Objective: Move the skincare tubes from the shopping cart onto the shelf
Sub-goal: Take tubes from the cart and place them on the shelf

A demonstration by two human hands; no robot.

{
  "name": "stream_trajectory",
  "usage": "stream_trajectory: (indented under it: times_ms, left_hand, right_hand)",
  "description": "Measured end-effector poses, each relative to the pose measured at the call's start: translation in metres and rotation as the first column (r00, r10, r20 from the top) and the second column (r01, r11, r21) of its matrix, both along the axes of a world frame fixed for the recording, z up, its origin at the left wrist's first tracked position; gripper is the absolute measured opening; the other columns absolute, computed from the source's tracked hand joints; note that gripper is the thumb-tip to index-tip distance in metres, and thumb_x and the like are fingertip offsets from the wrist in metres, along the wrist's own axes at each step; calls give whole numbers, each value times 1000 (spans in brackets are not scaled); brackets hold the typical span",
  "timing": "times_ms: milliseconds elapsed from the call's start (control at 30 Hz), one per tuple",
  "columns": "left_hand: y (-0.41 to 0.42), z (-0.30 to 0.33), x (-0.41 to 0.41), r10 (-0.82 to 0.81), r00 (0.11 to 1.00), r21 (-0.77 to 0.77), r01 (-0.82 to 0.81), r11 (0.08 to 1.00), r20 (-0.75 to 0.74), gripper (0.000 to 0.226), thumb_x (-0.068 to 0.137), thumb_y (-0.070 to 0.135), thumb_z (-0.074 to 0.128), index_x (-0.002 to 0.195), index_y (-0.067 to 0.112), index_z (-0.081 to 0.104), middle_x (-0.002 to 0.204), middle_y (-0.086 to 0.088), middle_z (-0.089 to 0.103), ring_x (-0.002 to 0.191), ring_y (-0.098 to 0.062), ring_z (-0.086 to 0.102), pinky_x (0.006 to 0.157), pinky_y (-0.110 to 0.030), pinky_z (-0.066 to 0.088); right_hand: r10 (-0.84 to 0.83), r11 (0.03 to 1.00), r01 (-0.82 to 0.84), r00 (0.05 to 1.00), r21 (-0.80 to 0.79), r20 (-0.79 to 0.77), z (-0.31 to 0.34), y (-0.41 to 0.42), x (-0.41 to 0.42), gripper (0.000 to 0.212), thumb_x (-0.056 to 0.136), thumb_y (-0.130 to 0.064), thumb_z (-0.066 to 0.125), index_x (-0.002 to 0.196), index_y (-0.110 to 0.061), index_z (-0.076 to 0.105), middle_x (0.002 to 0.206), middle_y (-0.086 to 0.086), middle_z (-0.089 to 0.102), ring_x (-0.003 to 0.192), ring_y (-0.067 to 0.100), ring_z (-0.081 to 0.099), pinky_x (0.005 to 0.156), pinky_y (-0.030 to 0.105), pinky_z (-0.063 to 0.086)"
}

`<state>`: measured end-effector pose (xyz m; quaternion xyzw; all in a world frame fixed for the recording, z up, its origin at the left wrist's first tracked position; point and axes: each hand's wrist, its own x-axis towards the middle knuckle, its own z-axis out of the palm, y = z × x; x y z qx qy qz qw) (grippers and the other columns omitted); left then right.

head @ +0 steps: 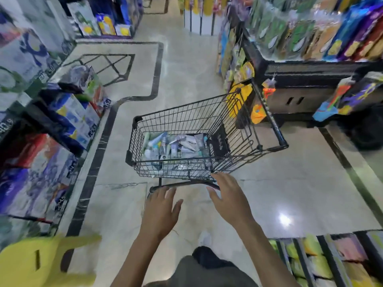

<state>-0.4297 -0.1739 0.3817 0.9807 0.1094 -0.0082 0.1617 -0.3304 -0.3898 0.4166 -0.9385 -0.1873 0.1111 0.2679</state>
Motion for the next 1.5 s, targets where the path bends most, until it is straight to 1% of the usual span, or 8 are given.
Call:
stream_trajectory:
  times_ms: [167, 400, 467, 733, 967, 1133, 1333, 1500]
  left_hand:
    - [20, 5, 92, 36, 999, 10, -36, 999, 5, 53, 100, 50, 42, 137, 15, 58, 131, -10, 63, 119, -35, 58, 98, -49, 49]
    - [44, -15, 175, 102, 992, -56, -106, 993, -71, 49, 100, 44, 52, 137, 13, 59, 132, -13, 63, 121, -36, 58, 100, -48, 49]
    - [54, -27, 189, 112, 987, -85, -122, 989, -114, 52, 99, 47, 49, 135, 12, 60, 126, -12, 64, 114, -35, 61, 95, -46, 51]
    - [129, -83, 265, 98, 941, -189, -166, 968, -323, 56, 97, 45, 42, 139, 11, 56, 130, -13, 62, 118, -36, 58, 96, -46, 48]
    - [192, -172, 348, 40, 853, -258, -202, 945, -521, 50, 102, 35, 53, 144, 8, 49, 137, -17, 56, 126, -37, 52, 101, -48, 46]
    - [215, -256, 384, 20, 744, -271, -268, 925, -668, 49, 98, 29, 62, 141, 9, 50, 140, -18, 54, 125, -38, 53, 104, -50, 47]
    - [228, -362, 387, 74, 686, -236, -347, 908, -724, 39, 91, 19, 67, 126, 7, 56, 127, -18, 58, 118, -39, 56, 96, -50, 50]
    - [226, -414, 362, 88, 650, -205, -361, 910, -754, 47, 84, 21, 79, 125, 12, 56, 124, -17, 58, 113, -36, 60, 94, -49, 53]
  right_hand:
    - [35, 999, -37, 996, -21, -83, -15, 4, 61, 53, 106, -49, 45, 155, -28, 41, 162, -6, 38, 154, 15, 24, 124, 36, 28]
    - [93, 992, -105, 983, -70, -156, -40, 28, 140, 51, 105, -46, 48, 151, -24, 46, 157, -4, 44, 148, 17, 32, 121, 34, 30]
    - [113, 988, -130, 977, -83, -178, -46, 46, 166, 51, 106, -44, 49, 152, -23, 46, 157, -4, 43, 148, 16, 32, 121, 32, 28]
    - [144, 974, -189, 943, -125, -300, -92, 150, 289, 49, 105, -37, 53, 150, -17, 49, 152, 2, 48, 142, 22, 41, 114, 34, 35]
    - [79, 960, -188, 890, -205, -449, -187, 218, 372, 52, 103, -31, 57, 152, -21, 44, 153, 8, 50, 137, 29, 49, 111, 46, 44]
    - [75, 936, -232, 866, -266, -494, -274, 250, 412, 54, 101, -23, 60, 152, -16, 44, 151, 13, 51, 136, 33, 49, 108, 43, 44]
    - [173, 887, -348, 861, -305, -479, -394, 274, 446, 54, 94, -16, 64, 145, -11, 48, 138, 16, 55, 125, 35, 55, 93, 42, 50]
    - [279, 833, -424, 877, -356, -390, -455, 280, 453, 50, 88, -8, 68, 135, -7, 52, 128, 17, 57, 115, 39, 55, 87, 46, 53]
